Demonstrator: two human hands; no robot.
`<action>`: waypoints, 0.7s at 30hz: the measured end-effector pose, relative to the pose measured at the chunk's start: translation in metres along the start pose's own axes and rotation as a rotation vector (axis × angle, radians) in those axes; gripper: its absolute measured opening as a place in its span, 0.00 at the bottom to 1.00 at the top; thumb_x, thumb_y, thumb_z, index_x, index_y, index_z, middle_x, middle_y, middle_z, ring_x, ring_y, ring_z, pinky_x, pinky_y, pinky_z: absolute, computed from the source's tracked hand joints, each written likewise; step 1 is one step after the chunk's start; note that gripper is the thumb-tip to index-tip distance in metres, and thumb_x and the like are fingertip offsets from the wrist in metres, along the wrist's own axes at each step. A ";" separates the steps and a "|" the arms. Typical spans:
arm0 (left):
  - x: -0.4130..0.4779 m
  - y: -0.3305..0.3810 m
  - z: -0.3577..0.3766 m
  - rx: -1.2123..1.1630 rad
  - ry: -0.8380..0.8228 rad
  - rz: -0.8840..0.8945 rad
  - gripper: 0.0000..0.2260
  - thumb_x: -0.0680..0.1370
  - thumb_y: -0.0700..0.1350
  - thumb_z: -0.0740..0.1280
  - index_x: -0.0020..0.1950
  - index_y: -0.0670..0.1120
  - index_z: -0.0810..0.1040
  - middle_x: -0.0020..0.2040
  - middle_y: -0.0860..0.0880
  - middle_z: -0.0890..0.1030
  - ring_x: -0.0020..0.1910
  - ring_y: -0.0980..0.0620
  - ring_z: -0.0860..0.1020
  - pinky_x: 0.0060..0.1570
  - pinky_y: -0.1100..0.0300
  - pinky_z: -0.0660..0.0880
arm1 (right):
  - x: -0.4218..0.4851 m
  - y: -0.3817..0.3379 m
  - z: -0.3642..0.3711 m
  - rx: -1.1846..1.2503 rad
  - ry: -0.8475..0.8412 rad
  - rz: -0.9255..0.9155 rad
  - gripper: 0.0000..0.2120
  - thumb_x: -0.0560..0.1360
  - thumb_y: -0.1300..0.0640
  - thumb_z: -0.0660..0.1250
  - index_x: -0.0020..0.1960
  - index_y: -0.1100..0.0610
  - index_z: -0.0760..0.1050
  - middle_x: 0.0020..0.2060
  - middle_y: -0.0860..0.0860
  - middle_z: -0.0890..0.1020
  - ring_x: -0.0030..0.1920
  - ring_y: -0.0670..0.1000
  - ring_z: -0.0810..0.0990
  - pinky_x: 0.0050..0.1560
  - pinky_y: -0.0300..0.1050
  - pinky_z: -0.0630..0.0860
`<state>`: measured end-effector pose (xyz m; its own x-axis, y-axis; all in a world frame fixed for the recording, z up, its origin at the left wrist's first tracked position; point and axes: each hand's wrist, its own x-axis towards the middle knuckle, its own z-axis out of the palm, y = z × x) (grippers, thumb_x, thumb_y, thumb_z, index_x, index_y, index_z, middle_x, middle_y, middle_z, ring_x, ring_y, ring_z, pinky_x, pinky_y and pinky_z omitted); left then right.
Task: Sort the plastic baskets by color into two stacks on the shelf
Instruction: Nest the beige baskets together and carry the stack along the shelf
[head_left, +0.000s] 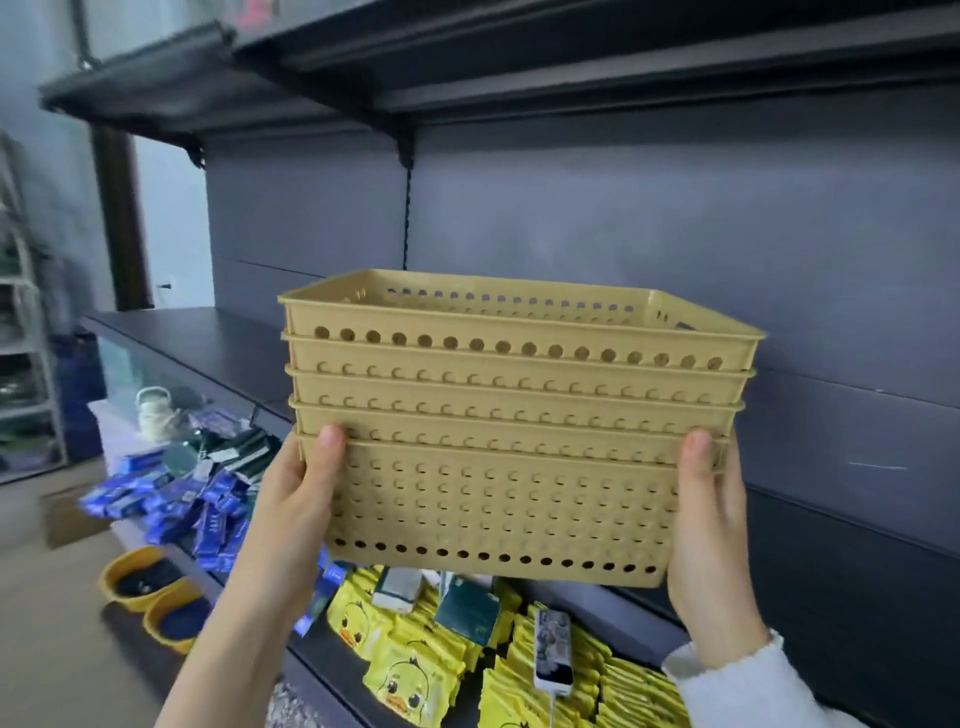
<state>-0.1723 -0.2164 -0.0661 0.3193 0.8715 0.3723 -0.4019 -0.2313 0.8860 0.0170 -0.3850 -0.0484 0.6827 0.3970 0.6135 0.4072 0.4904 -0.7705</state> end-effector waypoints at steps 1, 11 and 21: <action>0.007 0.007 -0.020 0.013 0.024 0.021 0.21 0.68 0.68 0.63 0.50 0.54 0.77 0.43 0.61 0.84 0.47 0.62 0.80 0.41 0.62 0.75 | 0.000 0.004 0.022 0.020 -0.016 0.004 0.42 0.61 0.24 0.63 0.70 0.44 0.66 0.57 0.35 0.80 0.58 0.37 0.79 0.51 0.34 0.76; 0.056 0.063 -0.247 0.171 0.227 0.154 0.24 0.65 0.68 0.62 0.51 0.53 0.77 0.47 0.59 0.85 0.49 0.61 0.81 0.41 0.66 0.74 | -0.035 0.035 0.269 0.246 -0.195 0.030 0.39 0.64 0.28 0.64 0.70 0.47 0.68 0.58 0.37 0.81 0.60 0.39 0.79 0.54 0.36 0.76; 0.095 0.100 -0.365 0.246 0.329 0.284 0.11 0.82 0.42 0.51 0.46 0.52 0.71 0.32 0.83 0.70 0.36 0.83 0.71 0.34 0.80 0.69 | -0.054 0.061 0.440 0.273 -0.245 0.099 0.45 0.61 0.24 0.63 0.71 0.46 0.66 0.62 0.32 0.77 0.61 0.32 0.74 0.58 0.31 0.70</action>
<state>-0.4952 0.0015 -0.0429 -0.0769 0.8402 0.5369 -0.2068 -0.5402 0.8157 -0.2619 -0.0354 -0.0528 0.5319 0.6106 0.5868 0.1471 0.6158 -0.7741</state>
